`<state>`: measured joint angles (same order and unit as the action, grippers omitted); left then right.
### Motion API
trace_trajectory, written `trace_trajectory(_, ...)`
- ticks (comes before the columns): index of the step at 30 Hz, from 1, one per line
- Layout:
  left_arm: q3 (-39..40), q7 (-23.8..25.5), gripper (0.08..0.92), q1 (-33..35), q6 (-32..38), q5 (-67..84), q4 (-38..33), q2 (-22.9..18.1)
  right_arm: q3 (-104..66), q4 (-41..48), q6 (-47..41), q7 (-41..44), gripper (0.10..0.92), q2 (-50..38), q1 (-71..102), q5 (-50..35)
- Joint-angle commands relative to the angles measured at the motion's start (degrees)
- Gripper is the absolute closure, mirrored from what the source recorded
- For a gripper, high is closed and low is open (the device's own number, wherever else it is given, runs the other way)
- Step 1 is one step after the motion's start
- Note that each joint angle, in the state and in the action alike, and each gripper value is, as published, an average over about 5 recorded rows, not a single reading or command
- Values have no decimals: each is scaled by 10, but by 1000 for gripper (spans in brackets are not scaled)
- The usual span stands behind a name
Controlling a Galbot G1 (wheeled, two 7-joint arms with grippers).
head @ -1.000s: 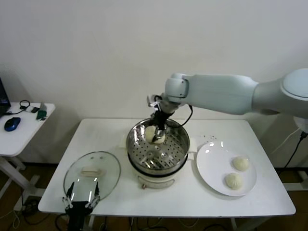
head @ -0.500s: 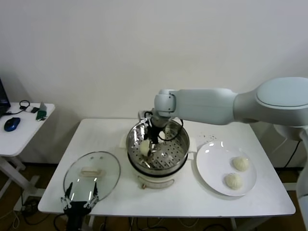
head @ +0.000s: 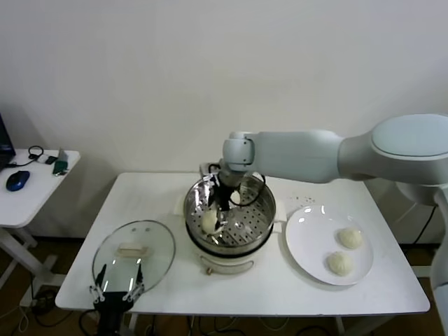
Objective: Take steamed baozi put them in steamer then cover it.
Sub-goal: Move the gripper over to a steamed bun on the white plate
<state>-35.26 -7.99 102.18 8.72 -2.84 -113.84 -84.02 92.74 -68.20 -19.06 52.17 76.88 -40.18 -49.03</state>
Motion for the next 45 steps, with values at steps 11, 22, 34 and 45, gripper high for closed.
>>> trace_trajectory(11,-1,-1,177,-7,-10,-2,-4,2,43,-136,76,123,203,-269,-161,114)
trace_trajectory(22,-1,23,177,0,-19,-6,-16,-1,45,-212,79,112,203,-484,-78,323)
trace_trajectory(34,-4,17,177,14,-18,-19,-19,-13,-101,-150,86,94,203,-523,161,414)
trace_trajectory(45,-10,7,177,16,-18,-11,-12,-18,-164,-111,87,78,203,-489,256,428)
